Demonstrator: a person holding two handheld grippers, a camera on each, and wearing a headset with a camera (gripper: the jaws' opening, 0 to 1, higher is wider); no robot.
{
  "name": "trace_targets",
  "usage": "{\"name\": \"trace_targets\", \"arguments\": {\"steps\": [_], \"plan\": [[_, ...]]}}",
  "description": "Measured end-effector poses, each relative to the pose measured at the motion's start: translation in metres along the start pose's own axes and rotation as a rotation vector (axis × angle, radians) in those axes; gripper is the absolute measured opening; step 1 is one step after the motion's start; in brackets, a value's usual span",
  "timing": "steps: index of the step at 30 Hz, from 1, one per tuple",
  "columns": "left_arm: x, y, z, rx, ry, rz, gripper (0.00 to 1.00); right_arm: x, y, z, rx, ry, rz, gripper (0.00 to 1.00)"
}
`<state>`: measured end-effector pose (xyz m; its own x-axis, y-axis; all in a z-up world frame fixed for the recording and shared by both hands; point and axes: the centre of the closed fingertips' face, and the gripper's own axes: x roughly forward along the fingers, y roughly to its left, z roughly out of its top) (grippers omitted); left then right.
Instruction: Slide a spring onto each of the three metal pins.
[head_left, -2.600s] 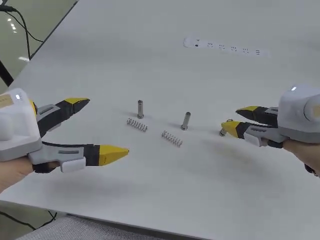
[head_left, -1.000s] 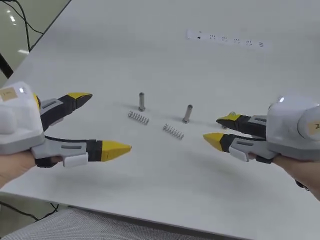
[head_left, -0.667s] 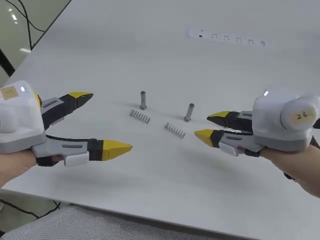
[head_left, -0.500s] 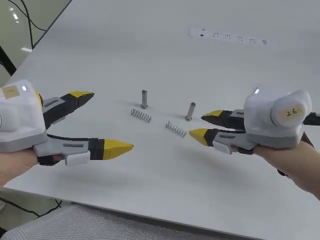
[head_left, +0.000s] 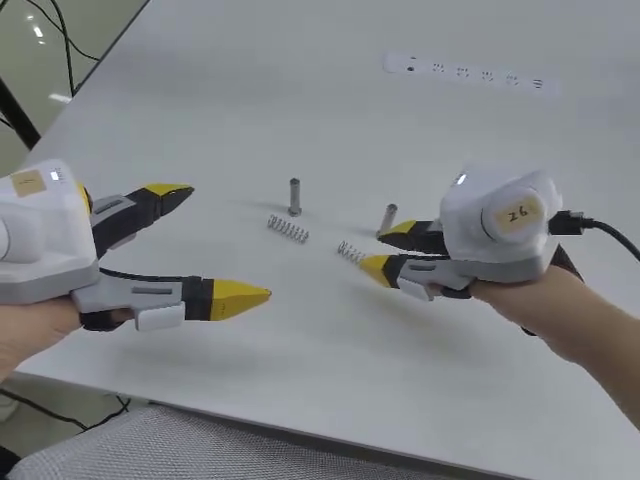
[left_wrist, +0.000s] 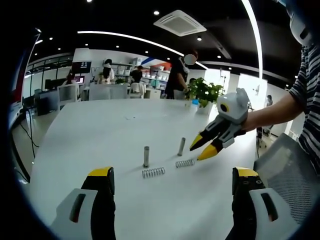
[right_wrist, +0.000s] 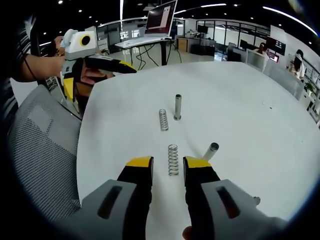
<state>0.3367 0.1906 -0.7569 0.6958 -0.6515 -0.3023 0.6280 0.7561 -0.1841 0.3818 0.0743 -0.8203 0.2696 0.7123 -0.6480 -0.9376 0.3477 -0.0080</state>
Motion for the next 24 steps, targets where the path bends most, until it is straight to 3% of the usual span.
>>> {"name": "trace_targets", "arguments": {"steps": [13,24], "plan": [[-0.001,-0.001,-0.001,-0.002,0.003,-0.004,0.97,0.022,-0.004,-0.017,-0.006,0.063,-0.014,0.23],[-0.002,-0.001,-0.003,-0.006,0.007,-0.005,0.97,0.026,-0.009,-0.026,-0.017,0.091,-0.031,0.19]]}}
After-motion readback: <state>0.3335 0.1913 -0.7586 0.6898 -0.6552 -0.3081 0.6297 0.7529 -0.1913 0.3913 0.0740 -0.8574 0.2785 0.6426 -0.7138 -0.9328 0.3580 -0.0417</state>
